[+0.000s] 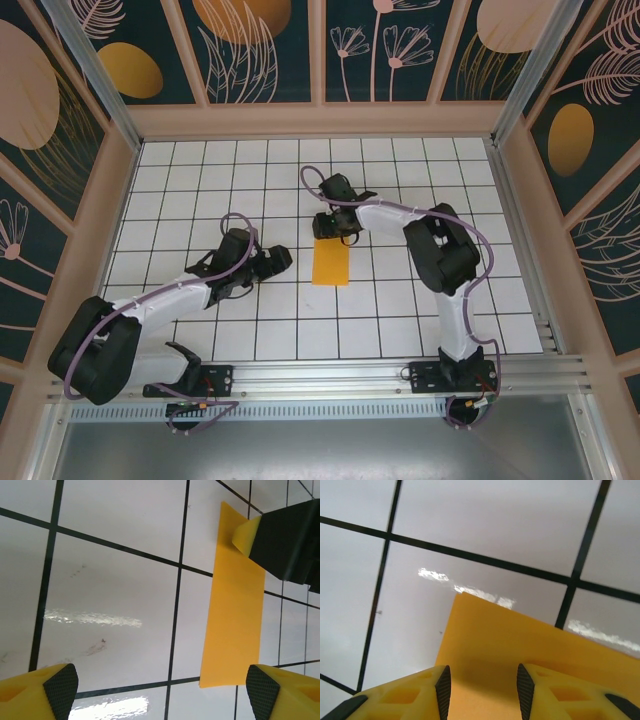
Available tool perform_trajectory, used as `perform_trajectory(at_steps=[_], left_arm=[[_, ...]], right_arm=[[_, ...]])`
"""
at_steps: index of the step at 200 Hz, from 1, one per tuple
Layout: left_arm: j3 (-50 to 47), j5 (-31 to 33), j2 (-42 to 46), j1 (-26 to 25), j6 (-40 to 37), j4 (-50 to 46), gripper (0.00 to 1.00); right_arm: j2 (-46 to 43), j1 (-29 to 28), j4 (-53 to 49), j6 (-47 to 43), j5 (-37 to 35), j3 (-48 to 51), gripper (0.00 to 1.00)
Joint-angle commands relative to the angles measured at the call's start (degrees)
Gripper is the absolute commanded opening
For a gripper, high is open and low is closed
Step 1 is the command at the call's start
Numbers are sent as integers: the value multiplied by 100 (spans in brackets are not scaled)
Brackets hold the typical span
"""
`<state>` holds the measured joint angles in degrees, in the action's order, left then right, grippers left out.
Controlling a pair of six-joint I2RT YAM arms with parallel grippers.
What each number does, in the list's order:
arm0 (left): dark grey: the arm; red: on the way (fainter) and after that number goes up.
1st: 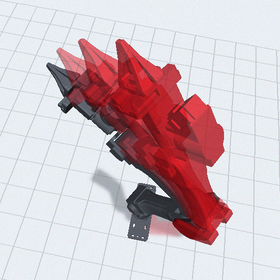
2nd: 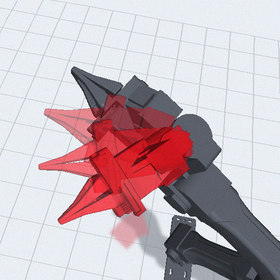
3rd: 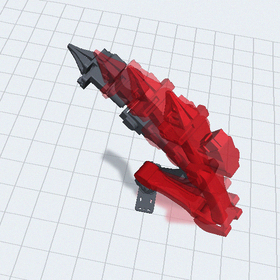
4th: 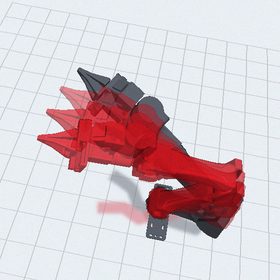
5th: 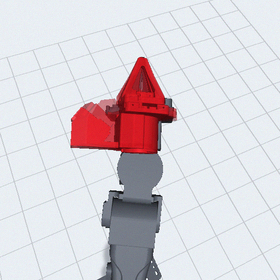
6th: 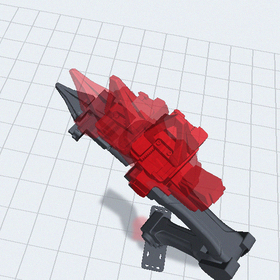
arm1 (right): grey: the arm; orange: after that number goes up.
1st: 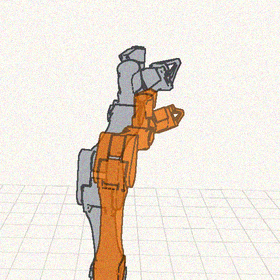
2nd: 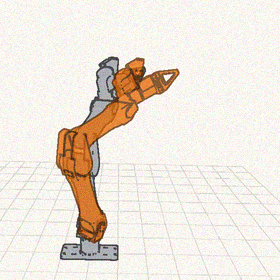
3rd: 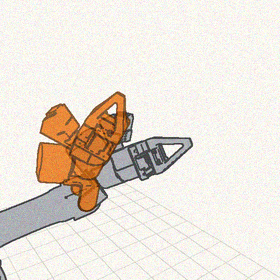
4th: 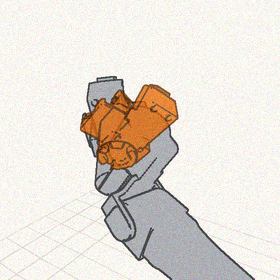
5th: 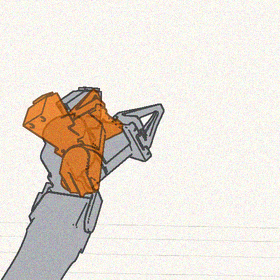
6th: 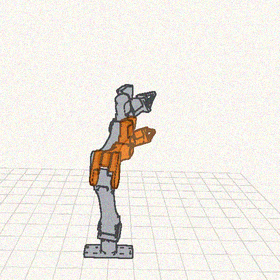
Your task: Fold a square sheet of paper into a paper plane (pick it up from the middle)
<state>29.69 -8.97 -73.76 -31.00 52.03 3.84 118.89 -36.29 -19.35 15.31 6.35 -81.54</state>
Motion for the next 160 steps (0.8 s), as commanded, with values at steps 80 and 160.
perform_trajectory(at_steps=[80, 160], left_arm=[[-452, -886, 5, 34, 788, 1547, 97], [-151, -1223, -684, -367, 1288, 1540, 86]], right_arm=[[-1249, 52, 97, 590, -28, 1214, 45], [-716, 370, 309, 605, 385, 1050, 33]])
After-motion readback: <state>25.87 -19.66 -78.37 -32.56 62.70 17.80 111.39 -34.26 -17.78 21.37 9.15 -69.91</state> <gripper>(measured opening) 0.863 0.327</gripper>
